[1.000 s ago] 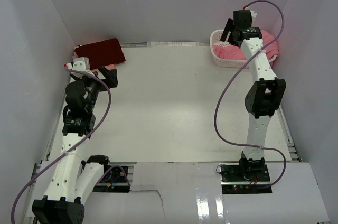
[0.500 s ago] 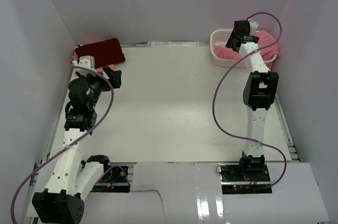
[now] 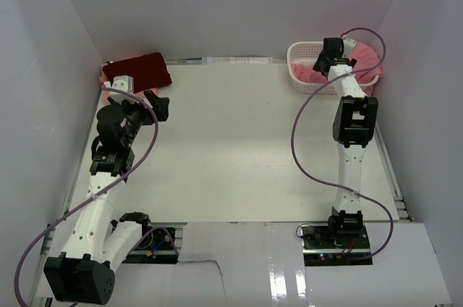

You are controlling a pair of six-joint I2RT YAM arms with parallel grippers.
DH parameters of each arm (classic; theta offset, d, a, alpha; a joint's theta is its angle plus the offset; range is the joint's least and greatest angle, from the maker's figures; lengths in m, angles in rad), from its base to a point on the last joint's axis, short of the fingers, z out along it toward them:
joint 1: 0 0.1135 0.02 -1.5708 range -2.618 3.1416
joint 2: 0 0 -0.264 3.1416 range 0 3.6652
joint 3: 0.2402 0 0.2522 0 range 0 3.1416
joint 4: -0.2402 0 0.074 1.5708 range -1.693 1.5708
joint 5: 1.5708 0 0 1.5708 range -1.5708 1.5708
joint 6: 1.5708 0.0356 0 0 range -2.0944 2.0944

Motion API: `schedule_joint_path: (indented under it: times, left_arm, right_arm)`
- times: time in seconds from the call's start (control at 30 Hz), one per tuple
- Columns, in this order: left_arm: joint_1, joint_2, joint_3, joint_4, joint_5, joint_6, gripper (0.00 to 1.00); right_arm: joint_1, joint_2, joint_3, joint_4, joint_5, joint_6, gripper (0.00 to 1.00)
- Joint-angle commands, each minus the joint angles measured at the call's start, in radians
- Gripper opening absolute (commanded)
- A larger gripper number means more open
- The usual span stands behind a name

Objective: Fold and stack the t-shirts
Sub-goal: Grab crumpled tshirt from bin with the right arm

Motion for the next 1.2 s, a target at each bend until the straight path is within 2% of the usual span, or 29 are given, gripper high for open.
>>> schedule_joint_path:
  times: [0.0,0.03,0.1,0.13,0.17,0.3,0.47,0.6,0.73,0.8,0.93,1.03,1.17]
  left_arm:
    - [-0.006,-0.003,0.035,-0.002,0.011,0.014,0.98]
    - [-0.006,-0.001,0.037,-0.004,0.01,0.014,0.98]
    - [-0.006,0.004,0.037,-0.004,0.01,0.016,0.98]
    - [-0.006,0.005,0.037,-0.005,0.007,0.018,0.98]
    - [-0.006,0.007,0.039,-0.007,0.007,0.016,0.98]
    - [-0.006,0.008,0.039,-0.008,0.0,0.018,0.98]
    - [-0.006,0.016,0.042,-0.01,0.003,0.021,0.98]
    - [-0.006,0.02,0.04,-0.01,0.003,0.021,0.98]
    - [-0.006,0.022,0.04,-0.008,0.007,0.022,0.98]
    - [-0.006,0.022,0.04,-0.008,0.008,0.021,0.98]
    - [-0.006,0.024,0.04,-0.008,0.013,0.022,0.98]
    - [-0.006,0.017,0.039,-0.007,0.01,0.024,0.98]
    - [-0.006,0.014,0.034,-0.004,0.011,0.027,0.98]
  right_arm:
    - [-0.004,0.025,0.031,0.036,-0.017,0.032,0.93]
    - [-0.03,0.037,0.034,0.036,-0.025,0.031,0.99]
    - [-0.039,0.045,0.042,0.036,-0.051,0.035,0.77]
    - [-0.042,0.053,0.043,0.036,-0.059,0.038,0.75]
    - [-0.05,0.057,0.046,0.036,-0.082,0.047,0.75]
    - [-0.064,0.086,0.072,-0.002,-0.094,0.06,0.91]
    - [-0.082,0.117,0.076,-0.05,-0.093,0.06,0.91]
    - [-0.094,0.122,0.066,-0.05,-0.123,0.057,0.34]
    - [-0.094,0.102,0.068,-0.001,-0.164,0.038,0.22]
    - [-0.094,0.085,0.075,0.056,-0.201,0.031,0.09]
    - [-0.093,0.041,0.131,0.126,-0.328,0.031,0.08]
    - [-0.081,-0.056,0.067,0.223,-0.414,0.025,0.08]
    - [-0.042,-0.176,0.04,0.263,-0.496,-0.049,0.08]
